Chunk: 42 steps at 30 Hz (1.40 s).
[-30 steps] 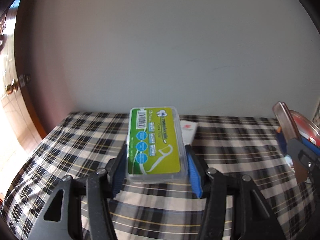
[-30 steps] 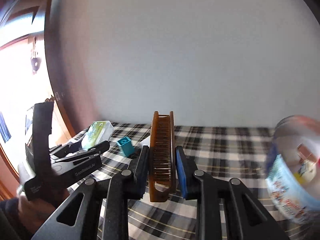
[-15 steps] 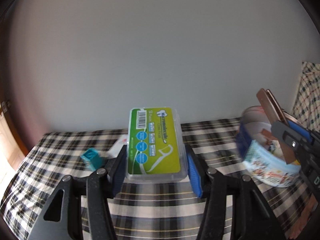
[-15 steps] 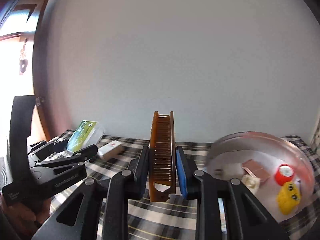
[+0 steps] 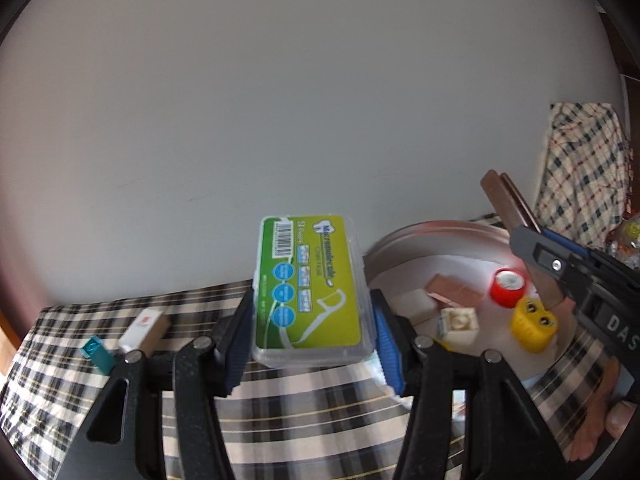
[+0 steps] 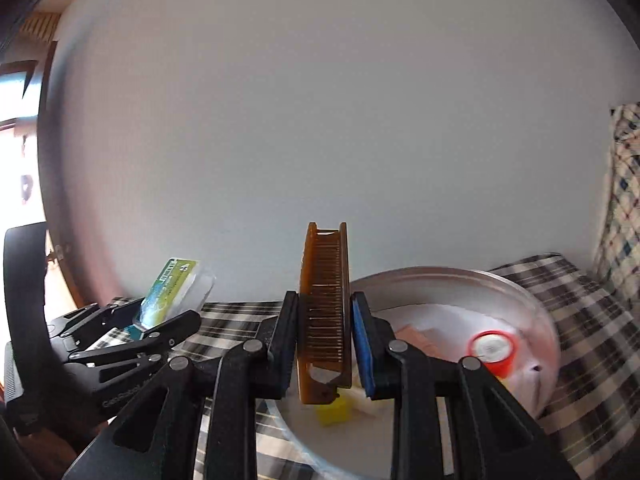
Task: Organize rigid objects
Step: 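Carry the floss box and comb with both grippers over the silver tin, then lower the floss box and comb into the tin and open both grippers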
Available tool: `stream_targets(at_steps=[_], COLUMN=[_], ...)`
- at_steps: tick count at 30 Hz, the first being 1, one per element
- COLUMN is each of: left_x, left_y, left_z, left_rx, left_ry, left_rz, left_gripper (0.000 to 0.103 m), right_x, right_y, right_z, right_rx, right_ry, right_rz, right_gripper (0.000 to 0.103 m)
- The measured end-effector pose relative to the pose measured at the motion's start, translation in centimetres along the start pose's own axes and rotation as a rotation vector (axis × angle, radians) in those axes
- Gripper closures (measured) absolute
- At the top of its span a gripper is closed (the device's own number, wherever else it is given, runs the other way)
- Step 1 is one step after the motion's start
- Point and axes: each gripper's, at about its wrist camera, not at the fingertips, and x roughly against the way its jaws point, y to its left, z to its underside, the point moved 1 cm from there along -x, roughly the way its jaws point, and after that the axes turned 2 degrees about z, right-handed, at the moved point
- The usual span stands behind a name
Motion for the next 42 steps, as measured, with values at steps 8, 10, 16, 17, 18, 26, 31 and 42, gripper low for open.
stream_targets(at_steps=[8,10,16,17,18,26,31,42], left_x=[-2.0,-2.3,-3.4,-3.5,-3.7,-5.8,-6.9,-7.5], left_y=[-5.1,-6.5,-10.0,-10.6,-11.0,-13.6,-14.1,-14.1], left_z=[-0.8,-1.0,-1.3,-1.2,-1.1,0.1,0.6,1.1], left_rx=[-0.023,-0.033,-0.043,-0.046,-0.047,-0.054,-0.060,-0.083], left_ry=[0.019,0.019,0.043,0.048,0.054,0.137,0.175,0.188], left_rz=[0.080,0.089,0.121,0.126,0.128,0.128,0.118,0.091], left_gripper=[0.049,0.049,0.049,0.049,0.049,0.049,0.049,0.049], right_x=[-0.3,-0.3,-0.1,-0.1,-0.1,-3.2,-4.4,-5.8], right_y=[-4.5,-6.2,-10.5,-10.7,-10.9,-11.2,-10.1,-9.5], right_z=[-0.2,-0.4,-1.2,-1.2,-1.2,-0.1,0.5,1.4], right_rx=[-0.004,-0.008,-0.042,-0.041,-0.041,-0.010,0.032,0.043], right_ry=[0.027,0.034,0.039,0.041,0.046,0.142,0.191,0.258], right_rz=[0.113,0.143,0.201,0.205,0.209,0.197,0.186,0.182], right_gripper=[0.075,0.075,0.075,0.075,0.075,0.075,0.075,0.075])
